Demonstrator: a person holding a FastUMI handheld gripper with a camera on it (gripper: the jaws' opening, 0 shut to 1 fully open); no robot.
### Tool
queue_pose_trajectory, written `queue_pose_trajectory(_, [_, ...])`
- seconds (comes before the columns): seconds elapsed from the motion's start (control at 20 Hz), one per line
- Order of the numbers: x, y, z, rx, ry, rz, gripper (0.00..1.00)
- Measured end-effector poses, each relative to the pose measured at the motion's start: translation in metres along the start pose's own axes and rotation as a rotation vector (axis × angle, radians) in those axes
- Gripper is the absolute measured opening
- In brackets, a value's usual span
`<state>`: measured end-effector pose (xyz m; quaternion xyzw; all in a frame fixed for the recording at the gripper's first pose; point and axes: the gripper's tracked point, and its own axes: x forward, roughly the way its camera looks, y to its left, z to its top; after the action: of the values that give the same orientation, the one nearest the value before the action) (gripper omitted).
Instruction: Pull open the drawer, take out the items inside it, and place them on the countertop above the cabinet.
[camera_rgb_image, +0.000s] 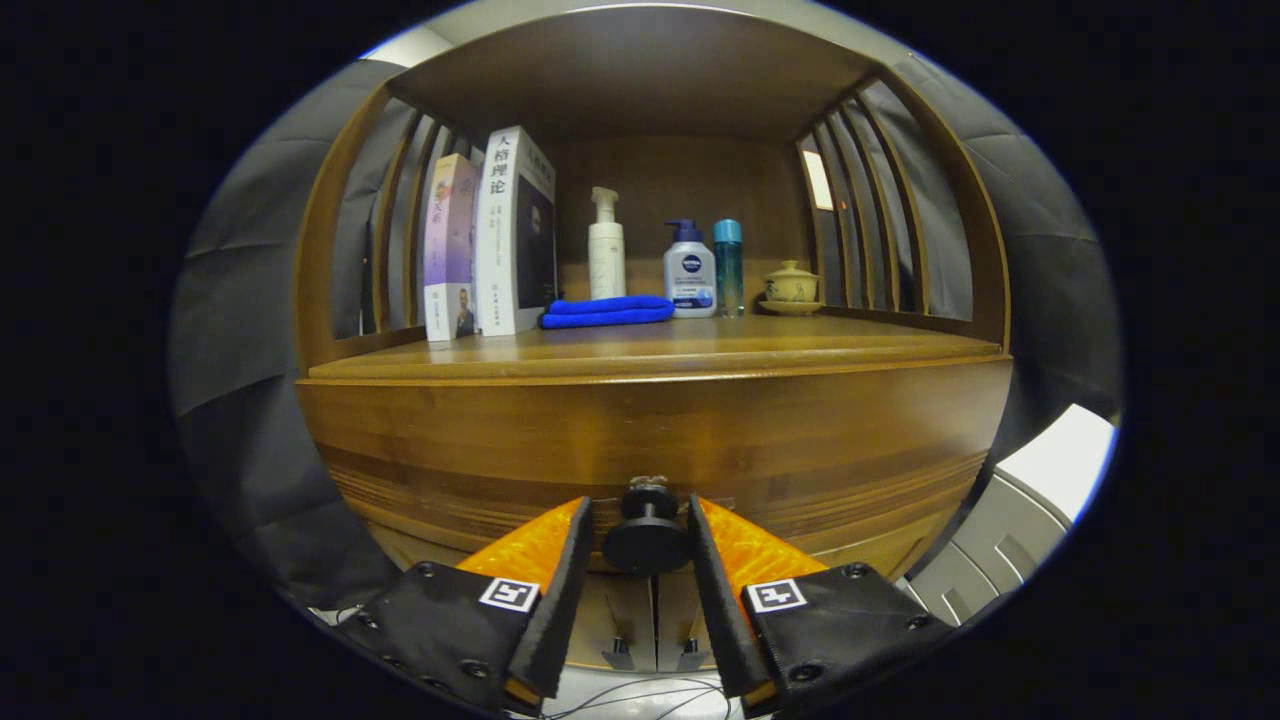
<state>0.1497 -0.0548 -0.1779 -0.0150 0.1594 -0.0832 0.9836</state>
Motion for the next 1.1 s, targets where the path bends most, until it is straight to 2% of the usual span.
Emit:
queue_pose_trajectory(0.05, [0.0, 0.001, 0.003, 0.012, -0.006, 0.002, 0.59])
queue_pose_trajectory(0.15, [0.002, -0.001, 0.002, -0.011, 0.0, 0.0, 0.46])
queue_pose_trajectory(0.2, [0.004, -0.001, -0.001, -0.02, 0.01, -0.003, 0.36])
queue_pose_trajectory(0.35, [0.003, -0.001, 0.0, -0.007, 0.039, 0.004, 0.25])
queue_pose_trajectory(1.1, [-0.072, -0.004, -0.019, -0.03, 0.071, 0.035, 0.25])
